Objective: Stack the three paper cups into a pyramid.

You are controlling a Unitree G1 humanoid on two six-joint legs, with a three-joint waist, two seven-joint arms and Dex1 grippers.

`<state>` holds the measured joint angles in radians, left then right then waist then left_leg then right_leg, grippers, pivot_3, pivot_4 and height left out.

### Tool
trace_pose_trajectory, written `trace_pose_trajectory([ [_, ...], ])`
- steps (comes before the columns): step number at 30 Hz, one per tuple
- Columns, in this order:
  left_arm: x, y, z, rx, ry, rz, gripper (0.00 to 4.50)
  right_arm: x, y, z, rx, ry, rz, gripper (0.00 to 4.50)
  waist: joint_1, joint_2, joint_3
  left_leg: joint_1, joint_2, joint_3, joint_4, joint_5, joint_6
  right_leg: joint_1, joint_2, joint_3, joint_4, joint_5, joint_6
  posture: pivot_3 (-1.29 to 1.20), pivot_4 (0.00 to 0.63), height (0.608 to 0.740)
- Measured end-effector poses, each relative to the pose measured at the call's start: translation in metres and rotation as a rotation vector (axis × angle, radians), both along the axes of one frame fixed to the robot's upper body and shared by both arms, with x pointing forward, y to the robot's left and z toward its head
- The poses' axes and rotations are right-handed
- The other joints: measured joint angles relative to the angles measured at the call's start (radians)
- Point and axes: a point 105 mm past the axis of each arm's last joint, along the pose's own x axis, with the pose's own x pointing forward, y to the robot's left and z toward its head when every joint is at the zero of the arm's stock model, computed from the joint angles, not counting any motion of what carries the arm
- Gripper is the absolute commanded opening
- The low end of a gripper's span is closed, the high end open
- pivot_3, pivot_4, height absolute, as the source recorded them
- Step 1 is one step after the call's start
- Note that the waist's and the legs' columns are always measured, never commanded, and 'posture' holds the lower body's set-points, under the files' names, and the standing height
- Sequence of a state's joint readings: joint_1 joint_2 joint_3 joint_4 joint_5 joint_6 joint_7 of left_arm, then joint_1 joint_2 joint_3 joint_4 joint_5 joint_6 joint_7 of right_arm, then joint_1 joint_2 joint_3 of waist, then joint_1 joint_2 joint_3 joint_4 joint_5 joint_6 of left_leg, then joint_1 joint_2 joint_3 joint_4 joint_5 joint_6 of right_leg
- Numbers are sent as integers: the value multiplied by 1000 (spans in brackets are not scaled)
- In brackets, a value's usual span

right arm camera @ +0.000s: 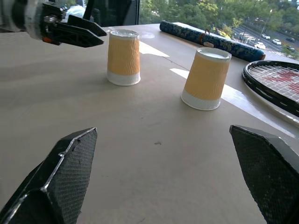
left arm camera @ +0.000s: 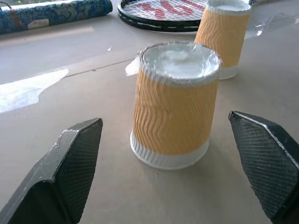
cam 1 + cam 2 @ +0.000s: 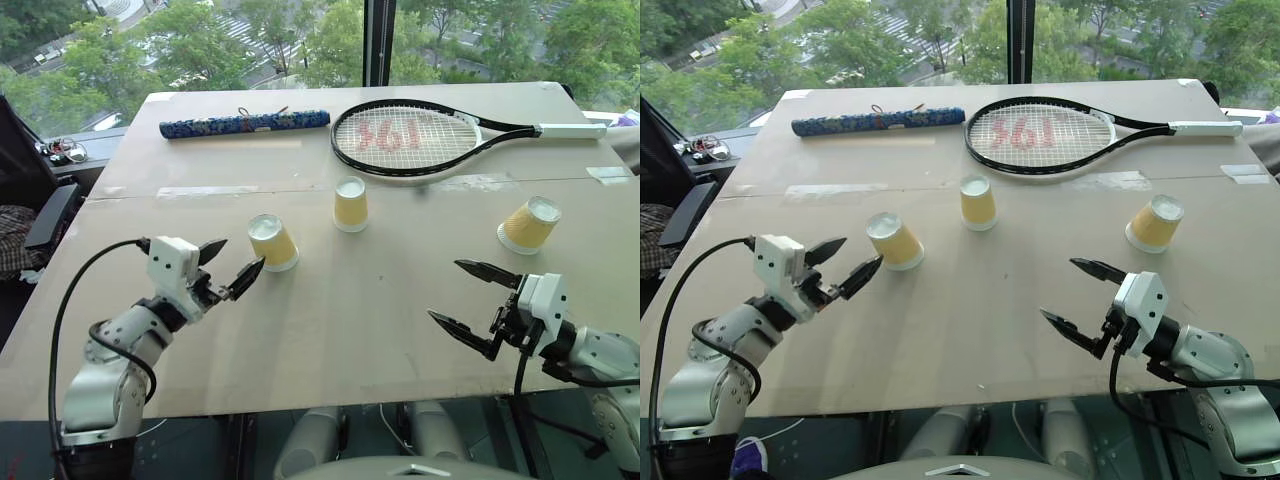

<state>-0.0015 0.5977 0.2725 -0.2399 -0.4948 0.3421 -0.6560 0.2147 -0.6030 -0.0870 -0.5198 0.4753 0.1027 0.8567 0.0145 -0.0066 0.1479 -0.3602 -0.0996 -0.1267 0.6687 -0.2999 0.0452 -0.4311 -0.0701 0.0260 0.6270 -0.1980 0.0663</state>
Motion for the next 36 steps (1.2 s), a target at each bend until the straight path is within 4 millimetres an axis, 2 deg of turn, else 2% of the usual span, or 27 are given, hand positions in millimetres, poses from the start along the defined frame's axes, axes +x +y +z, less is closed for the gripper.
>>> trace_pose_trajectory([
  [4, 18, -14, 0, 1, 30, -69, 4445, -2, 0, 0, 2, 4, 1, 4488, -2, 0, 0, 0, 0, 0, 0, 0, 0, 0, 0, 0, 0, 0, 0, 0, 150, 740],
  [8, 34, -17, -5, 27, 58, -91, 4445, -3, 0, -1, 0, 8, -7, 4488, -1, 0, 0, 0, 0, 0, 0, 0, 0, 0, 0, 0, 0, 0, 0, 0, 150, 740],
  [11, 42, -23, -10, 54, 76, -134, 3679, -6, -2, -4, -3, 18, -27, 4500, 0, 0, 0, 0, 0, 0, 0, 0, 0, 0, 0, 0, 0, 0, 0, 0, 150, 740],
  [14, 42, -26, -10, 57, 74, -171, 2449, -10, -5, -6, -5, 26, -58, 4500, 0, 0, 0, -1, 0, -1, 0, 0, 0, -1, 0, 0, 0, 0, 0, 0, 150, 740],
  [17, 37, -32, -8, 42, 72, -233, 2325, -10, -10, -6, -5, 19, -97, 4500, -1, 0, 0, -1, 0, -1, 0, 0, 0, -1, 0, 0, 0, 0, 0, 0, 150, 740],
  [21, 25, -51, 10, 35, 44, -372, 2325, -12, -14, -9, 1, 23, -137, 4500, 0, 0, 0, -1, 0, -1, 0, 0, 0, -1, 0, 0, 0, 0, 0, 0, 150, 740],
  [23, 17, -80, 17, 23, 55, -504, 2325, -15, -16, -13, 2, 30, -155, 4500, 5, 0, 0, -1, -1, -2, 0, 0, 0, 0, -1, -1, 0, 0, 0, 0, 150, 740],
  [24, 16, -86, 18, 19, 54, -530, 2325, -16, -16, -14, 1, 33, -157, 4500, 5, 0, 0, -1, -1, -2, 1, 0, 0, 0, 0, -1, 0, 0, 0, 0, 150, 740],
  [25, 15, -103, 19, 10, 56, -585, 2325, -17, -19, -15, 0, 35, -172, 4500, 6, 0, 0, -1, -2, -2, 1, 0, 0, 0, 0, -1, 0, 0, 0, 0, 150, 740],
  [28, 16, -137, 21, 5, 53, -674, 2325, -19, -26, -17, 1, 30, -209, 4500, 1, 0, 0, -1, -2, -2, 1, 0, 0, 0, 0, 0, 0, 0, 0, 0, 150, 740],
  [31, 27, -179, 20, -1, 46, -739, 2325, -24, -36, -22, -3, 52, -259, 4500, 4, 0, 0, -1, -2, -2, 2, 0, 0, 0, 1, -1, 0, 0, 0, 0, 150, 740],
  [36, 39, -224, 9, 19, 64, -785, 2325, -32, -50, -29, -12, 87, -331, 4500, -1, 0, 0, -1, -1, -1, 1, 0, 0, 0, 0, 1, 1, 0, 0, 0, 150, 740],
])
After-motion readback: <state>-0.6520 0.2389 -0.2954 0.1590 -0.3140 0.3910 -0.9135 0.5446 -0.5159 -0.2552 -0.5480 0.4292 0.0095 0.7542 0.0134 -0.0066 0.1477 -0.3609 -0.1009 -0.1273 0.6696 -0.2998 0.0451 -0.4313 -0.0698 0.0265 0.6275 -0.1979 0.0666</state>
